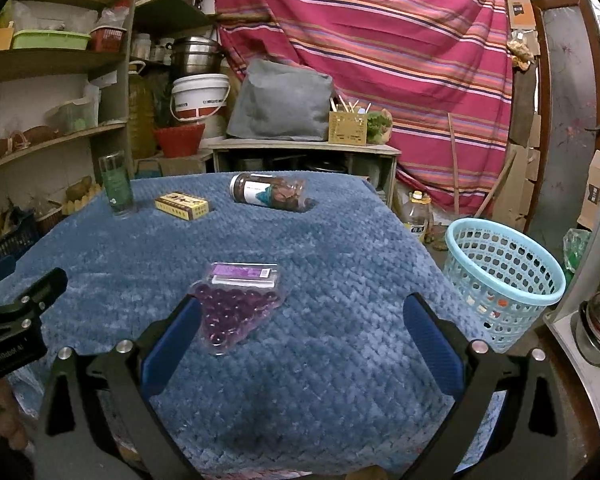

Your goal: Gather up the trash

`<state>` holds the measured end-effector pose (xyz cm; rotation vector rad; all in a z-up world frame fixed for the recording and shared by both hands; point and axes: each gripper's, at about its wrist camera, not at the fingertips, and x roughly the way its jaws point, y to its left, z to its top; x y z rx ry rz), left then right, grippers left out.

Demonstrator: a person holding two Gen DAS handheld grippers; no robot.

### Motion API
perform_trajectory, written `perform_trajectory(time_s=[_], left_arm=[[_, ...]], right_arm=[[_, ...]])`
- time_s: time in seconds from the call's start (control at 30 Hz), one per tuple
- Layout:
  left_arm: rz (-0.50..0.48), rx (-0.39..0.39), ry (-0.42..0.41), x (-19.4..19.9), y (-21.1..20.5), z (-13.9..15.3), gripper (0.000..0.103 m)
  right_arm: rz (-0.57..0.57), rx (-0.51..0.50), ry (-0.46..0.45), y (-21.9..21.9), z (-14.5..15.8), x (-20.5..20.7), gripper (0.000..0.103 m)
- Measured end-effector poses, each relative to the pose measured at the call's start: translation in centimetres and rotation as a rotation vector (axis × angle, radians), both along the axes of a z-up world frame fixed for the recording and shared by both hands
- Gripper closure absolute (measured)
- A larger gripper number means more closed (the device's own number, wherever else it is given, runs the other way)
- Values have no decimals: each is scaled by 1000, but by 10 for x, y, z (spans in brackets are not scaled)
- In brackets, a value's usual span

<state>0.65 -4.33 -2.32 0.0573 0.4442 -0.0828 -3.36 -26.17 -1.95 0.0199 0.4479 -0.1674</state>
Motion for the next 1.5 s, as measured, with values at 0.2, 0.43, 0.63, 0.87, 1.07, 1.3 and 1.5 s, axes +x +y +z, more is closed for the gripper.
perform_trajectory(time_s=[0.2, 0.43, 0.63, 0.87, 1.07, 1.3, 1.5], left_arm=[[-5, -3, -2, -1, 1, 1, 5], [-2, -4, -3, -2, 0, 1, 5], [-2, -4, -4, -2, 0, 1, 5], [-2, -3, -5, -1, 1, 1, 5], [1, 0, -10, -3, 1, 2, 5], [2, 0, -10, -3, 0, 2, 5], [3, 0, -12, -4, -1, 3, 5]], right_arm=[[-1, -1, -2, 0, 0, 0, 4], [-5, -1, -5, 0, 1, 1, 4], [-7, -1, -7, 1, 1, 1, 4], [-8, -2, -9, 0, 2, 1, 4], [-7, -3, -9, 0, 1, 1, 4], [-6, -2, -9, -1, 1, 0, 4], [-8, -5, -10, -1, 1, 1, 4]])
